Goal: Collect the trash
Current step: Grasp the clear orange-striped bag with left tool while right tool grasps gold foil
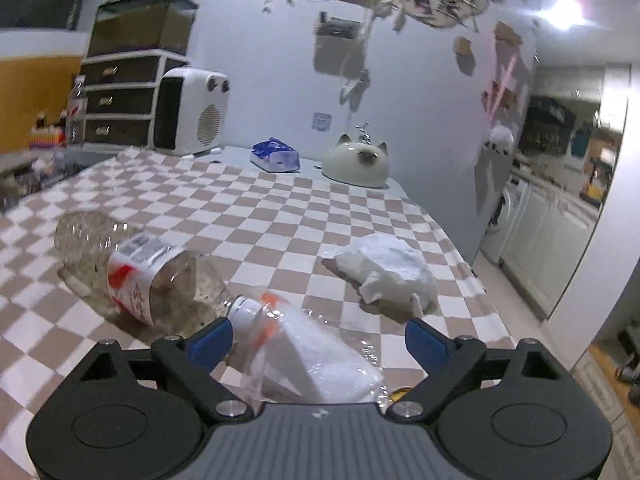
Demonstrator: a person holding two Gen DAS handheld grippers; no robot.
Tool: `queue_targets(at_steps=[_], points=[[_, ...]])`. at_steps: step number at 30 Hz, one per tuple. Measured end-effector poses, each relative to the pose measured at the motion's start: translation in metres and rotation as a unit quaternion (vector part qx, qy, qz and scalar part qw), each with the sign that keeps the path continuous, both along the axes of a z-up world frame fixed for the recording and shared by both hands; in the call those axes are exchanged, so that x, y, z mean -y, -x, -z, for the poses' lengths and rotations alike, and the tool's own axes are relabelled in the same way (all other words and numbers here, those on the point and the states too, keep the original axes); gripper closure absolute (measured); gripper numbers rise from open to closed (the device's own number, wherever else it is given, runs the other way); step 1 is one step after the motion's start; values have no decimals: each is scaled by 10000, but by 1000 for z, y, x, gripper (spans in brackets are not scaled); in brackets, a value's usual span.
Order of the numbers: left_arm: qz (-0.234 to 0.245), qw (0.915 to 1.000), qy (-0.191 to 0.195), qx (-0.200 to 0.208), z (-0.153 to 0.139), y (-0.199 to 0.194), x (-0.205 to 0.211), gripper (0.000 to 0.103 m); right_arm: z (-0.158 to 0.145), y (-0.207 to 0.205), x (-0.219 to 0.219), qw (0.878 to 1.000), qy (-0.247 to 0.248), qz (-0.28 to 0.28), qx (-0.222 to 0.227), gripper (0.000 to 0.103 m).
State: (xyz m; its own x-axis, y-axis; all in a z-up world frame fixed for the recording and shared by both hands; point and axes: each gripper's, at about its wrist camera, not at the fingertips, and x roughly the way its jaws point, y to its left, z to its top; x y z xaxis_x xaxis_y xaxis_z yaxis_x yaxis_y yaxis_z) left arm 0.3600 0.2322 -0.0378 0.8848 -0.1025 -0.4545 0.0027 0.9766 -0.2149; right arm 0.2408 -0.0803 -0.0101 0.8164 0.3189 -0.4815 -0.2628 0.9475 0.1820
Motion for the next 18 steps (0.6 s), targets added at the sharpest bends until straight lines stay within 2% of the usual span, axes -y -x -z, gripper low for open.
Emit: queue_targets(at_steps=[4,6,8,12,18], points=[[53,9988,496,17,9,-3,-16,22,2,-27,-23,9996,109,-258,-56,0],[88,9972,737,11,11,-4,-23,24,5,-46,-39,9987,185,-457,-101,1],[185,9950,976,8,12,-5,-28,24,10,-64,-56,9977,216,-622,-166,12],[326,9920,1222,5,15,-4,-30,28,24,-99,-85,9953,314,-842,-364,20],[660,9818,1777,-140,15,3,-33,34,45,-135,-110,9931,480,-935,-516,31]])
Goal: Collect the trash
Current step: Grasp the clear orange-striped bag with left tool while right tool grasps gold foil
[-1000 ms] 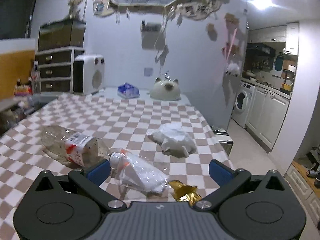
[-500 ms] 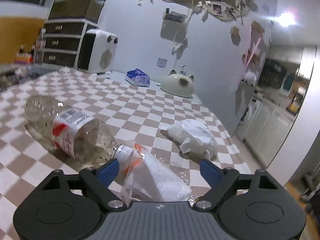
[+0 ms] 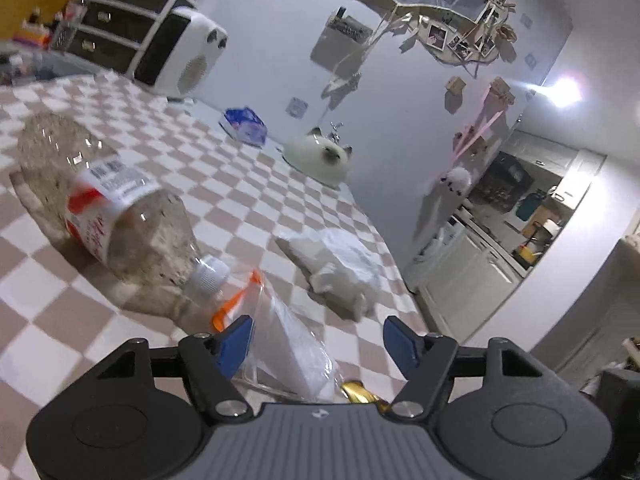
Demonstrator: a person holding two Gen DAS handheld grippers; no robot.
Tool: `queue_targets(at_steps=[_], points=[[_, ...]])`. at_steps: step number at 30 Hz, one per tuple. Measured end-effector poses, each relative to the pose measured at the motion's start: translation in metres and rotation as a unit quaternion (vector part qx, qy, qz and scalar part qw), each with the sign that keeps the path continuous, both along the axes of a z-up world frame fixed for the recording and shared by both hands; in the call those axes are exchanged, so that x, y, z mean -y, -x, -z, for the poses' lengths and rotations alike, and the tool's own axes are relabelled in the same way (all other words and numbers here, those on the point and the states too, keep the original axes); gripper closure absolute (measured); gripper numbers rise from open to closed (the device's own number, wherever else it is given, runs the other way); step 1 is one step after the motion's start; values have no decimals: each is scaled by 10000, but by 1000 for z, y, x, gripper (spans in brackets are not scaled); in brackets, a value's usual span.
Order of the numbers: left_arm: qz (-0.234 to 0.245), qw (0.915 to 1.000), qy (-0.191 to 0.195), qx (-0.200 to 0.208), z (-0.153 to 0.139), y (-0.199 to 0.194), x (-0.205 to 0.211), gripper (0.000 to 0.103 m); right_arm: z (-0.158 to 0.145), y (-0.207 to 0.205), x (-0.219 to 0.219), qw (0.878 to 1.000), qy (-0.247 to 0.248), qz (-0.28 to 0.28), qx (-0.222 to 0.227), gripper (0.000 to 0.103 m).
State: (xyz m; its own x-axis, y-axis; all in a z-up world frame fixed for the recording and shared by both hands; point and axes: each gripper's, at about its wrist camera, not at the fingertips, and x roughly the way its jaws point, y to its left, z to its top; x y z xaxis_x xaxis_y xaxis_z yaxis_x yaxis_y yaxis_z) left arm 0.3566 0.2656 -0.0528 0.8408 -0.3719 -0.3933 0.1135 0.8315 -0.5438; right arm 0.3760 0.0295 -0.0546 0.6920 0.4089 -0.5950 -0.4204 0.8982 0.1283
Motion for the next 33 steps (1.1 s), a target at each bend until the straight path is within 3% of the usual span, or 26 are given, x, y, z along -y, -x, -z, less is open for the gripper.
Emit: queue_targets(at_steps=[6,9,10,20,25,30,33], points=[[399,9989,-74,-250,3,1,13,39,12,-18,-12,9998,66,-164,-71,37],[458,9984,-163,-297,6,1,19,43,14,-11,-21,9992,217,-324,118,51],[456,9983,-185,-313,8,0,20,45,15,-7,-24,9987,326,-338,206,61],[167,9983,-539,-147,12,-13,26,57,13,20,-19,9982,243,-507,188,61],[116,9975,-676,-177,14,-20,27,79,11,45,-14,9973,187,-703,115,61],[223,9975,-621,-238,14,-19,29,80,3,60,-5,9954,-98,-930,-199,60],[264,9978,-464,-382,15,-18,28,81,-1,60,-4,9947,103,-1016,-127,60]])
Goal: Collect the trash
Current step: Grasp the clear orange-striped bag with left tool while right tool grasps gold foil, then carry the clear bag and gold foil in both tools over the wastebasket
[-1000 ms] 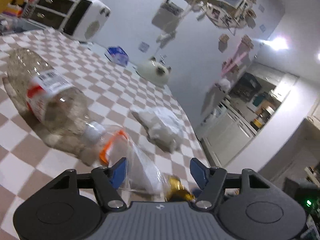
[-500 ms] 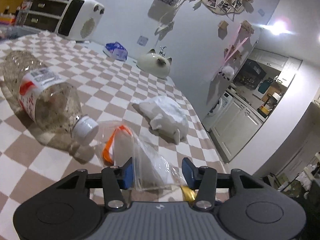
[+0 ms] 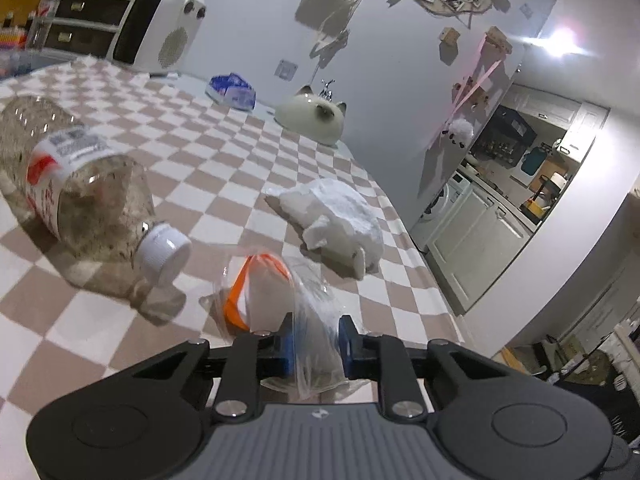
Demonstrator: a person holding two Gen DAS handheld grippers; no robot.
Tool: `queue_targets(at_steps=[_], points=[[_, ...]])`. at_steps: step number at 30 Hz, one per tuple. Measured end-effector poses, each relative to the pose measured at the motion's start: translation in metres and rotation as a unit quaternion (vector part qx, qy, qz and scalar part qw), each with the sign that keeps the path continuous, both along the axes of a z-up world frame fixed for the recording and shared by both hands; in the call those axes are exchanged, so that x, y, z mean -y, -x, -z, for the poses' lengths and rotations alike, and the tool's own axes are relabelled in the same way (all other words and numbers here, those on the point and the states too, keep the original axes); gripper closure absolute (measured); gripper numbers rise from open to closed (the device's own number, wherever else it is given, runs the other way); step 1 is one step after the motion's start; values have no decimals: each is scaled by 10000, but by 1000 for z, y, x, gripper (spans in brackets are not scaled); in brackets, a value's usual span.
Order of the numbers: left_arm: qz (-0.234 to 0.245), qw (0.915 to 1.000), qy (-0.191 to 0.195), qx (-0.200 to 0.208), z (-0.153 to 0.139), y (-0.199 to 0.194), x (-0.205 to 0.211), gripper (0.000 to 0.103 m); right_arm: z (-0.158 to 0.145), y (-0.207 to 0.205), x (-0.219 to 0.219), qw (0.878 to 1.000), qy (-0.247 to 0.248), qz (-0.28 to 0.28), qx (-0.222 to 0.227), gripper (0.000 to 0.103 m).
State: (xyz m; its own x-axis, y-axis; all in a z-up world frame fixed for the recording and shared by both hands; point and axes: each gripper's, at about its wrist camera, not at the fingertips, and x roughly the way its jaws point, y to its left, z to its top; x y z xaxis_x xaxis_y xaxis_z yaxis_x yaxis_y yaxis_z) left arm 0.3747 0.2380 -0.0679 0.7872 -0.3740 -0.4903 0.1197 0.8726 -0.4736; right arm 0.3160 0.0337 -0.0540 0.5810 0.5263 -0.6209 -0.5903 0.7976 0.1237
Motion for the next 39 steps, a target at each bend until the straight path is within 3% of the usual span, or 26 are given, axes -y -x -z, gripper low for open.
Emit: queue_targets(at_steps=[7,15,27,39], points=[[12,10000,19,-59,0,7,3,82,0,-10,1,9992,107,-211,-312,60],[-145,9997,49,-204,-2,25,10,84,3,4,3,9998,113,81,-167,62],[-446,9990,-33,-18,-6,96,26,85,-1,32,35,9974,-179,667,-184,63],[-921,9899,-911,571,-41,179,45,86,-30,65,68,9935,-355,1060,230,63]])
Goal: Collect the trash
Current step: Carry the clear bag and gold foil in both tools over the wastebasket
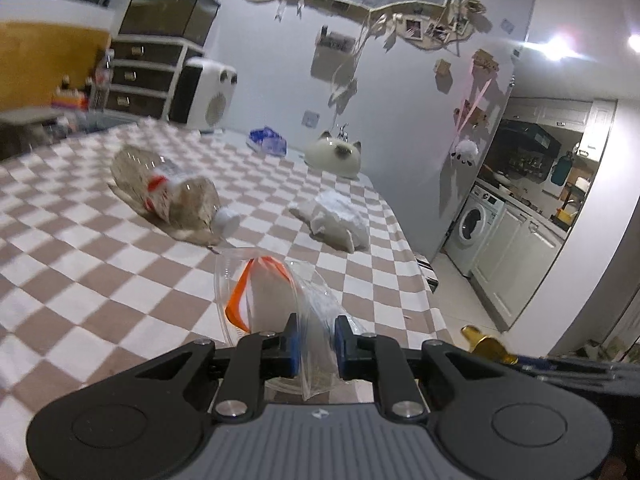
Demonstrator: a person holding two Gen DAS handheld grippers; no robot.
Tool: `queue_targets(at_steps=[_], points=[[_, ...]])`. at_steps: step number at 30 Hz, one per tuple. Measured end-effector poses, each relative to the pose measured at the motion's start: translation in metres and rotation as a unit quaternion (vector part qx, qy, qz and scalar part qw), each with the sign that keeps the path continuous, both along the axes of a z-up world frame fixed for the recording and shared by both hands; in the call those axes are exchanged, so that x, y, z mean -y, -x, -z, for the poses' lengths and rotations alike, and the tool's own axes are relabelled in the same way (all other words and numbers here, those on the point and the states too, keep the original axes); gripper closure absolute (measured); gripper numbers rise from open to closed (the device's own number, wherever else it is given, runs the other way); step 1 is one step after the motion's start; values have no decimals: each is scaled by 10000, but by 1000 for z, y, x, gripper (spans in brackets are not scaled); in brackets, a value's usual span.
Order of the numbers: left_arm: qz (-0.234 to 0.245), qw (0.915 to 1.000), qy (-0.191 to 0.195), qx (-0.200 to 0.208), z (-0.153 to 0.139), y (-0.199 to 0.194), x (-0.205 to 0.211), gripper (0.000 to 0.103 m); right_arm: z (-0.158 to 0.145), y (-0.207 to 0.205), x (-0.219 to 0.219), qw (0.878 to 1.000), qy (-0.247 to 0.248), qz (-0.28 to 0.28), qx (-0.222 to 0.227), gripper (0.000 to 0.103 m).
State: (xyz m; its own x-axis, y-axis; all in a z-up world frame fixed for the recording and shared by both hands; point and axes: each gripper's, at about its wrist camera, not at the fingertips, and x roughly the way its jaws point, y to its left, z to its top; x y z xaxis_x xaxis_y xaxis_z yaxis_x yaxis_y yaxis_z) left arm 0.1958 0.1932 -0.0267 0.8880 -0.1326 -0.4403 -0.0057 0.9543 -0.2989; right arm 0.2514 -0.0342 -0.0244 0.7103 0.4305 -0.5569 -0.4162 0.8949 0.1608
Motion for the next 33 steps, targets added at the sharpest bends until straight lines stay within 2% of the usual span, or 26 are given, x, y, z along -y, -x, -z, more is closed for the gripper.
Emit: queue_targets(at_steps=[3,14,23,33], points=[[-60,9997,-219,86,-7,16,9,86,-6,10,8,9999,23,83,98,63],[194,9982,-453,351,-30,56,58,86,-23,53,50,9979,-16,429,479,62],[703,9953,-571,338,-30,59,122,86,-22,78,103,9948,-35,844,575,62],[1282,9893,-659,229,-16,56,199,86,-13,99,178,9877,-27,1462,558,62]])
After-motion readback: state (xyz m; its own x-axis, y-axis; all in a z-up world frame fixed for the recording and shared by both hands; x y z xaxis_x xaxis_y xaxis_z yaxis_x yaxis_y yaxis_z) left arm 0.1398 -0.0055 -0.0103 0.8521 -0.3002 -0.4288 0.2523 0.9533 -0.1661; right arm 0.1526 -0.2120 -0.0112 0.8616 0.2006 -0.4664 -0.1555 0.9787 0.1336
